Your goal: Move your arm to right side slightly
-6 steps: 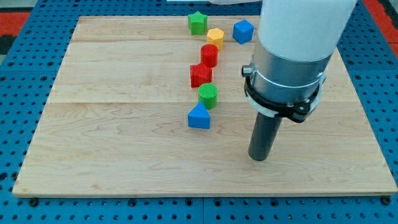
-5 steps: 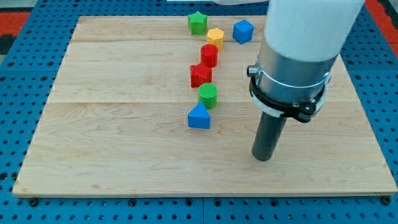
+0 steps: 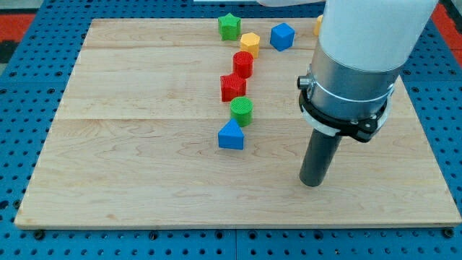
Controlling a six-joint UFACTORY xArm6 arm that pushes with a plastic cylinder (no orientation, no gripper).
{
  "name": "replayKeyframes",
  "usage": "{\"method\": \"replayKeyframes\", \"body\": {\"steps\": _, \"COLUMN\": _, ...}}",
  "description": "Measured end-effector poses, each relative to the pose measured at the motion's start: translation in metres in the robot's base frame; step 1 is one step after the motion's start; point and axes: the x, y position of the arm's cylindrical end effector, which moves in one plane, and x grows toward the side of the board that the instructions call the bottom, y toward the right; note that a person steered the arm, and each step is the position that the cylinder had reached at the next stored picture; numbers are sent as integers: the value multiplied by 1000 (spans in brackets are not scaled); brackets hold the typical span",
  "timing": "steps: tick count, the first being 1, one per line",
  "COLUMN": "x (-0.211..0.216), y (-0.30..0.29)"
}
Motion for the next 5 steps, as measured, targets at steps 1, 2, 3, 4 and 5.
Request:
{"method": "replayKeyframes", "body": {"steps": 1, "x": 0, "y": 2}}
{"method": "replayKeyframes", "body": {"steps": 2, "x": 0, "y": 4}}
{"method": "replayKeyframes", "body": {"steps": 3, "x": 0, "y": 1}}
{"method": "replayKeyframes", "body": {"steps": 4, "x": 0, "y": 2}}
{"method": "replayKeyframes", "body": {"steps": 5, "x": 0, "y": 3}}
